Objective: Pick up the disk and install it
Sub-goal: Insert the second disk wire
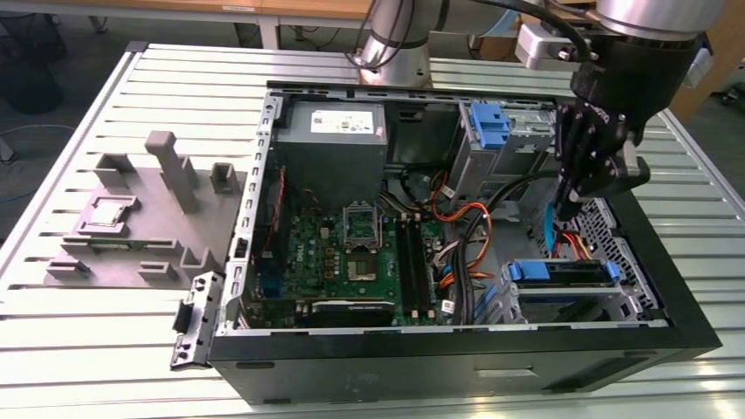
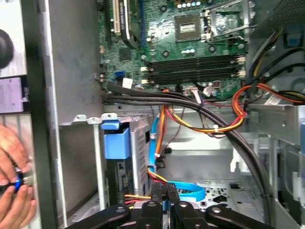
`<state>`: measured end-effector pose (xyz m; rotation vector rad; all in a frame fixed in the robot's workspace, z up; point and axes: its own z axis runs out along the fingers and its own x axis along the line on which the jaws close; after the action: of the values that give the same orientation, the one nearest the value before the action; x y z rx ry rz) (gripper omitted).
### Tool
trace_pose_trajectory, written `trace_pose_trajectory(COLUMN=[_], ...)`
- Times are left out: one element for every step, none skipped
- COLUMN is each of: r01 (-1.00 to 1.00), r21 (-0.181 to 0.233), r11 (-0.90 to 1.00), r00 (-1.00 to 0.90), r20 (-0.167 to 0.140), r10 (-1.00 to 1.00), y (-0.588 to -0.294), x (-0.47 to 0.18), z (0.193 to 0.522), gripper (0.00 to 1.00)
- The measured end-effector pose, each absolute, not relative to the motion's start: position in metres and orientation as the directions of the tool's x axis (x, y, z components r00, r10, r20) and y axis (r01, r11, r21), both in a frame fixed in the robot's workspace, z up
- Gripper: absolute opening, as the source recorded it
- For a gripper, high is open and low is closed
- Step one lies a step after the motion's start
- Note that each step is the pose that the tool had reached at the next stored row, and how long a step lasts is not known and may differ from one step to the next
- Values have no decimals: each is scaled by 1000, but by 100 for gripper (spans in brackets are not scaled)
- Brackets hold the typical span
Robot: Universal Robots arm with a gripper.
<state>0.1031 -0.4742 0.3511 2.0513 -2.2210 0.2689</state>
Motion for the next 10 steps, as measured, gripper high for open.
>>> trace_pose_trajectory(r01=[-996,-996,-996,-996,-996,-996,-996,-996,-996,-996], r21=[-56,-55,-53,-52,-52,-52,-51,-51,-51,-51], r11=[74,75,77,77,78,78,78,78,78,78], r00=[-83,-83,-84,-84,-84,-84,-84,-84,-84,-84], r20=[180,163,144,130,124,120,117,115,112,108], r10=[-980,-983,-986,-988,-989,-989,-990,-990,-990,-991], y=[-475,-476,-477,-479,-481,-484,-486,-489,-492,-494], x=[103,103,103,103,103,103,102,102,102,102], z=[351,351,351,351,351,350,350,350,349,349], gripper=[16,16,16,16,16,16,16,16,16,16])
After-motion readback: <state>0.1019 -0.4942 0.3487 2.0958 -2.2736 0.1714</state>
